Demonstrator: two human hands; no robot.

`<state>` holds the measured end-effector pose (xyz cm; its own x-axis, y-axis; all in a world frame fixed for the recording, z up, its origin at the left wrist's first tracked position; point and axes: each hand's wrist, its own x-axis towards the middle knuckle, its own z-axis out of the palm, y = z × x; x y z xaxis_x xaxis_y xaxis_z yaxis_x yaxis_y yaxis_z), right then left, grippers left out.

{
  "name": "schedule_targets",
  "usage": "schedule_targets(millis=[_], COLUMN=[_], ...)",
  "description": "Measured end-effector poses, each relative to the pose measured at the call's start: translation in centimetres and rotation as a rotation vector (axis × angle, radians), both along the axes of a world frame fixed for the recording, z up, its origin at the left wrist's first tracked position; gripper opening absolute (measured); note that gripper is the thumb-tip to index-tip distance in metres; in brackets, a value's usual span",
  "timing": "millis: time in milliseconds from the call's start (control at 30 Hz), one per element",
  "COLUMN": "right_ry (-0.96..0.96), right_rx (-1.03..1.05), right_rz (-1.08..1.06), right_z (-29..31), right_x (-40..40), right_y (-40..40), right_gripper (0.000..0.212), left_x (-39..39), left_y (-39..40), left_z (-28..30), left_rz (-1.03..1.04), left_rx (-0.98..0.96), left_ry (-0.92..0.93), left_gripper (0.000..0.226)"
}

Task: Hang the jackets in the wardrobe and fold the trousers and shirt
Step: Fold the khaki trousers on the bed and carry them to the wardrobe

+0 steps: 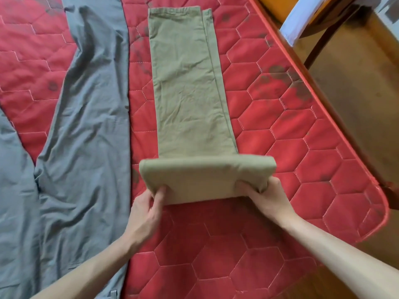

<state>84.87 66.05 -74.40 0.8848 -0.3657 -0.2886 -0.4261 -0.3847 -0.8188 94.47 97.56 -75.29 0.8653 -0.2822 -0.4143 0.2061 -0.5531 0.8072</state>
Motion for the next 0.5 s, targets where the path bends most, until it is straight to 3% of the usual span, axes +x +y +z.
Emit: schedule_targets(millis=[100, 233, 500], right_ry=[-0.085, -0.198, 0.125], right_rx=[-0.078, -0.191, -0.249], right_rz=[-0.188, -0.194, -0.121], right_z=[-0.7, -1.6, -4.2], right_x=[3.0, 6.0, 9.9], right_y=[1.0, 1.3, 0.2], right_gripper=[0.038, 0.039, 0.033], left_x=[0.5, 2.2, 2.8], left_y=[-1.0, -1.8, -2.2], left_z=[0.1, -0.4, -2.1], left_rz=[0.059, 0.078, 0.075], left_rx=[-0.019, 0.066, 0.266], left_ry=[-0.023, -0.058, -0.096], left_gripper=[0.059, 0.036, 0.012])
